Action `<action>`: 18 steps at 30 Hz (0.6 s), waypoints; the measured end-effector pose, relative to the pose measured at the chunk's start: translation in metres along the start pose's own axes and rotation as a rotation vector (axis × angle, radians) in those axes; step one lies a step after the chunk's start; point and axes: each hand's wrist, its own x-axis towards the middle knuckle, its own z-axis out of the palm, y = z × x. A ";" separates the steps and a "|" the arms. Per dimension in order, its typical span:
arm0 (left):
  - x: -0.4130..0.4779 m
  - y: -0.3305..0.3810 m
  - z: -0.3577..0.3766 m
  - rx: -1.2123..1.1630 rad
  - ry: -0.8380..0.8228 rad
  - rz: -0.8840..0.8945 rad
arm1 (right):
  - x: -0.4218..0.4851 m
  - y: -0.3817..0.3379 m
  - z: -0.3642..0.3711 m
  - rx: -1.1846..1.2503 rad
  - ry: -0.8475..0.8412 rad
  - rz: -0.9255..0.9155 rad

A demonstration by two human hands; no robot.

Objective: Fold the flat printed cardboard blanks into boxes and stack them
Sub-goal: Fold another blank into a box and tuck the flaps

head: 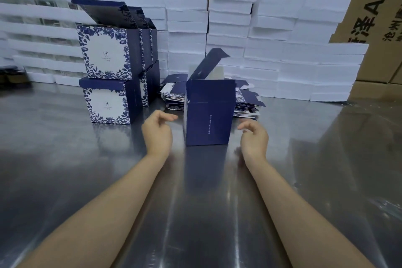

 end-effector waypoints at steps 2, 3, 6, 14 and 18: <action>0.007 -0.003 -0.003 -0.004 0.069 -0.081 | 0.001 0.000 -0.002 0.006 0.065 0.015; 0.009 -0.004 -0.003 -0.026 0.075 -0.114 | 0.001 -0.002 -0.002 0.024 0.070 0.019; 0.007 0.000 0.001 -0.084 0.013 -0.161 | 0.000 -0.006 0.000 0.051 -0.013 0.010; 0.004 -0.004 0.010 -0.064 -0.068 -0.257 | -0.003 -0.010 0.001 0.306 0.036 -0.106; 0.015 -0.006 0.001 -0.071 0.039 -0.375 | -0.002 -0.009 0.001 0.216 0.025 -0.118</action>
